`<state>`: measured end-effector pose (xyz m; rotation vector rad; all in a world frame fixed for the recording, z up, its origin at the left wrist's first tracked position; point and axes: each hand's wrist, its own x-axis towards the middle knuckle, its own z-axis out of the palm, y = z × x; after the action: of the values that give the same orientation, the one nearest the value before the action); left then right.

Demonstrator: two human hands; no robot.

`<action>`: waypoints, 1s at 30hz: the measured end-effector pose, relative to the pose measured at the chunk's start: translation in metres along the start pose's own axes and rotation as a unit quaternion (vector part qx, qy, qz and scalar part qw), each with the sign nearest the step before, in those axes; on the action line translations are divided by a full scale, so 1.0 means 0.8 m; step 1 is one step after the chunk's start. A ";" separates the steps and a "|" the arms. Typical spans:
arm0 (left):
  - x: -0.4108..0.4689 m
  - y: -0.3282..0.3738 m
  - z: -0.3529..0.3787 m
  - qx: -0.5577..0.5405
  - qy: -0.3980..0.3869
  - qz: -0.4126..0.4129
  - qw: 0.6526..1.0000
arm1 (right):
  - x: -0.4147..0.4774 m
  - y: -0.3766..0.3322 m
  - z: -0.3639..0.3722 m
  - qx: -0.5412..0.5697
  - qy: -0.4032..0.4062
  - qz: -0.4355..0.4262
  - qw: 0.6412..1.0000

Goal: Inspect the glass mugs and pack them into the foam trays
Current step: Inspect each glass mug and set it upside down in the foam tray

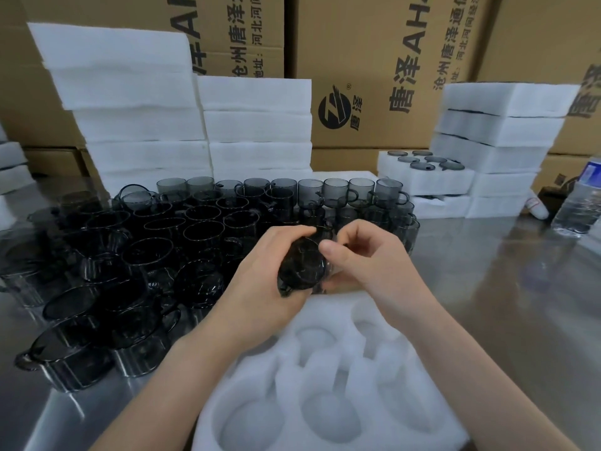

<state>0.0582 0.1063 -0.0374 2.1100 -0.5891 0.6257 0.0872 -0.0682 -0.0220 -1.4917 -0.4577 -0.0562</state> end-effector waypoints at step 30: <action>-0.002 -0.002 -0.020 -0.387 -0.066 -0.137 0.910 | 0.001 0.001 -0.012 0.041 -0.167 -0.038 0.984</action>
<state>0.0544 0.1204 -0.0305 1.4385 -0.4909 0.0514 0.0908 -0.0776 -0.0229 -1.4049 -0.7784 0.1528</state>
